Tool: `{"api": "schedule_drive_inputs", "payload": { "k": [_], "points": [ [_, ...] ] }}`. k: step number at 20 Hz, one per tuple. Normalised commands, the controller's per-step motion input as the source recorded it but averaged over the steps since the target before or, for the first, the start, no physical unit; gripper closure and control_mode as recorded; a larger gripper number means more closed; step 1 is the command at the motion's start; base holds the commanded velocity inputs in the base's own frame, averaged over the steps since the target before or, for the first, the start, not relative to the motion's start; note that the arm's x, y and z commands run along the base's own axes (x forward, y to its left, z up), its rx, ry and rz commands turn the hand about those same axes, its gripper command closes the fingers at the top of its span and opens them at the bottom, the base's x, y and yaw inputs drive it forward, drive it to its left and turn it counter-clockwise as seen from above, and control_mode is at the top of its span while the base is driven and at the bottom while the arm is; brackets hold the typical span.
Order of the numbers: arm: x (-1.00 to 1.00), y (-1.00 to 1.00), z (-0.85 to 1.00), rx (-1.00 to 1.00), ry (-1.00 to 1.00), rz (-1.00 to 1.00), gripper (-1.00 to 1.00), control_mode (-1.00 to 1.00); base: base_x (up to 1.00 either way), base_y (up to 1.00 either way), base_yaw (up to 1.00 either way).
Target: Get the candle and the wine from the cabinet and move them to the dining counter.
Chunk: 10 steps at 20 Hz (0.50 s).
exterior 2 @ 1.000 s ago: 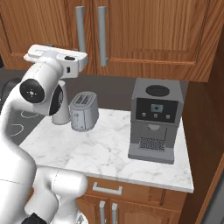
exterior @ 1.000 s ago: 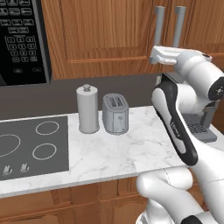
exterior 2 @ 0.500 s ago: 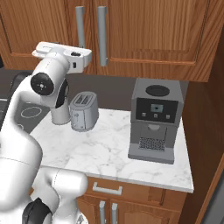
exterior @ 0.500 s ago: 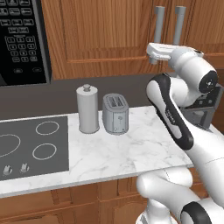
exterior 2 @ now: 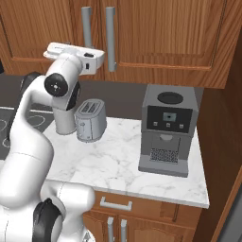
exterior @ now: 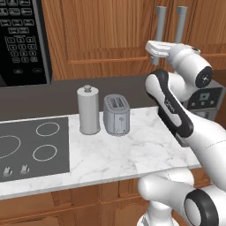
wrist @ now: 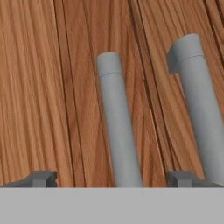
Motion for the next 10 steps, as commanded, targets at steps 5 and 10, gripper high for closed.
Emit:
{"api": "schedule_drive_inputs", "payload": {
  "k": [5, 10],
  "points": [
    [0.28, -0.05, 0.0, 0.0, 0.0, 0.02, -1.0, -1.0, 0.0, 0.0, 0.0],
    [0.26, -0.01, 0.0, 0.0, 0.0, 0.02, -1.0, -1.0, 0.0, 0.0, 0.0]
  ]
}}
